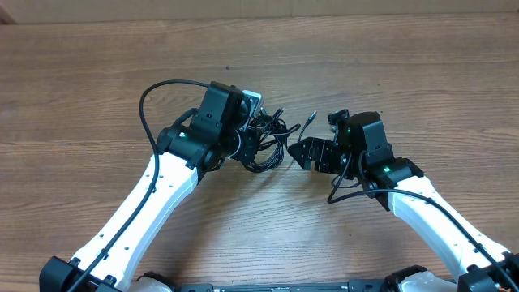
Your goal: Untangle cables
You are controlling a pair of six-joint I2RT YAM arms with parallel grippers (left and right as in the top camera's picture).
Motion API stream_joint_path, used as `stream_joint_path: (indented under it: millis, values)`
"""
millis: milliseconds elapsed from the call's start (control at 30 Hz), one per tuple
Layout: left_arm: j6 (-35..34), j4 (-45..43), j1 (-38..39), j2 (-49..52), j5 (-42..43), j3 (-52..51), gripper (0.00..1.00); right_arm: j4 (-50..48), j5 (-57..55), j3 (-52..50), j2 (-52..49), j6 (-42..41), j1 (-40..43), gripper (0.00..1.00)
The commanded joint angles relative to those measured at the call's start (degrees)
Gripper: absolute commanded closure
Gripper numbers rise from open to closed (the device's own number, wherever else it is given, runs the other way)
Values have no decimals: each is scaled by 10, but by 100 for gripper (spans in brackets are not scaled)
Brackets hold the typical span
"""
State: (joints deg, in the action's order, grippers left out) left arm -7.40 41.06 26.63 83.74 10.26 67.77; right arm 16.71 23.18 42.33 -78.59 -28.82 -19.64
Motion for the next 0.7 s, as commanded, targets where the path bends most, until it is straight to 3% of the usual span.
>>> stream_joint_path:
  millis: [0,467,667]
  values:
    - [27,-4,0,-5,16,10,96,8,-57,1,9,-14,-2,14]
    - [24,-47,0,-5,93,10,96,1,-20,1,9,-30,-2,14]
    - [14,-59,0,-5,93,10,96,-9,-19,1,9,-79,-2,11]
